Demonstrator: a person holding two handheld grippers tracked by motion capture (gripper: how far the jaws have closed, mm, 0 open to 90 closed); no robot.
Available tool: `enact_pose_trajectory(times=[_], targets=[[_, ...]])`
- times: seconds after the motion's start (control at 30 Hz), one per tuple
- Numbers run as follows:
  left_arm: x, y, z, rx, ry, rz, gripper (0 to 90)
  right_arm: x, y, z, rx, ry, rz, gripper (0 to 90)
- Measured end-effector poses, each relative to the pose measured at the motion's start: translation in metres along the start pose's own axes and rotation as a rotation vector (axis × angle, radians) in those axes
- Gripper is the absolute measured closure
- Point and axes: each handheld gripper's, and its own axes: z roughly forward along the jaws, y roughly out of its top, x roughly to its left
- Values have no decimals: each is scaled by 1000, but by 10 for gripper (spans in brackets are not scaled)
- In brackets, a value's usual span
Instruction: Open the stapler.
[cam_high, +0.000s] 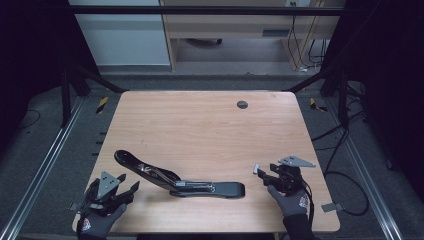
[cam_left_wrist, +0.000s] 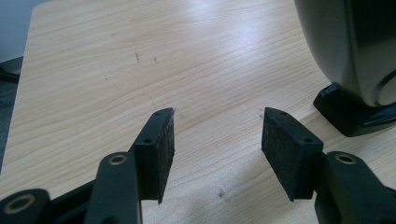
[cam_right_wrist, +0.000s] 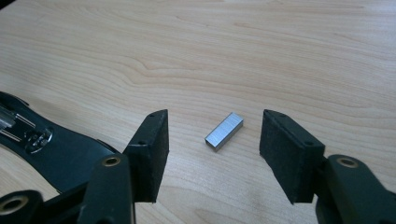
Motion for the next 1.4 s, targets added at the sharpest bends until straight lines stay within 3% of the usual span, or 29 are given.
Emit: enact_pose_trajectory(times=[0.07,0.13,0.5,0.57,0.7,0.73,0.87,1.4], targets=[[0,0,0,1,0,3,443,0,0,0,-6,1,-4,396],[0,0,1,2,0,4,444,0,3,0,-15,11,9,312],[0,0,2,13,0,4,446,4,8,0,-34,34,13,260],[0,0,2,14,-2,4,446,3,9,1,-31,37,16,271],[0,-1,3,18,-5,1,446,2,9,4,-29,28,24,374],[1,-1,3,18,-4,-2,446,2,8,7,-33,6,20,431],[1,-1,3,17,-3,-6,446,1,8,13,-26,-16,22,495],[2,-4,8,39,-2,-10,448,-1,9,45,72,-111,9,592]])
